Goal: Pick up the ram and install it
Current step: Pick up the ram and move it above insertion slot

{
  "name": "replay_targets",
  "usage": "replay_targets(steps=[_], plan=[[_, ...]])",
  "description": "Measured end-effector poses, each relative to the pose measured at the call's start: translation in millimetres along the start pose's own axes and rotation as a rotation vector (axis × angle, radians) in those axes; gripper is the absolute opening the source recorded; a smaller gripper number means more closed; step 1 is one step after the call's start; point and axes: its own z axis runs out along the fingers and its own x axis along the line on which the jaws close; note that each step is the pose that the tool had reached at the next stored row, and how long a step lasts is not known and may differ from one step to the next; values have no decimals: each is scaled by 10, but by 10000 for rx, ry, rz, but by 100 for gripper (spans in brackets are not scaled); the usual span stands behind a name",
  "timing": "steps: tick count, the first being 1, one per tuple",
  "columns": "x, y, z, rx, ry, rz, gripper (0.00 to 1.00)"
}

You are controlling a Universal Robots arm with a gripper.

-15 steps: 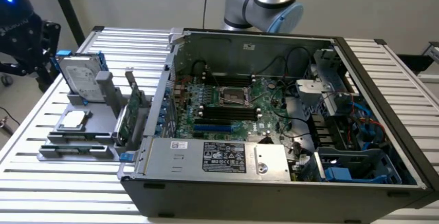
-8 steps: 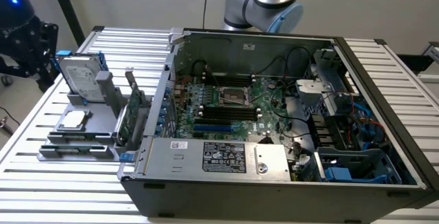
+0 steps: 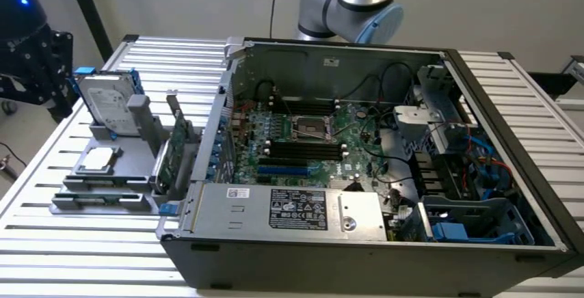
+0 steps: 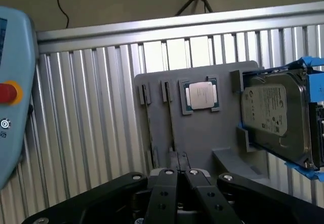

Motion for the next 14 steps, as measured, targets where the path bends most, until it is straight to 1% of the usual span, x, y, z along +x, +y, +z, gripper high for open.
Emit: replay_targets(steps=[4,6,8,12,13,14], plan=[[64,13,8,92,-18,-111,11],[93,40,16,134,-22,-132,11],[116,54,25,141,-22,-162,11],[126,62,57,143,-18,-300,11],[127,64,66,144,-18,-361,12],[131,65,75,143,-15,-426,17]])
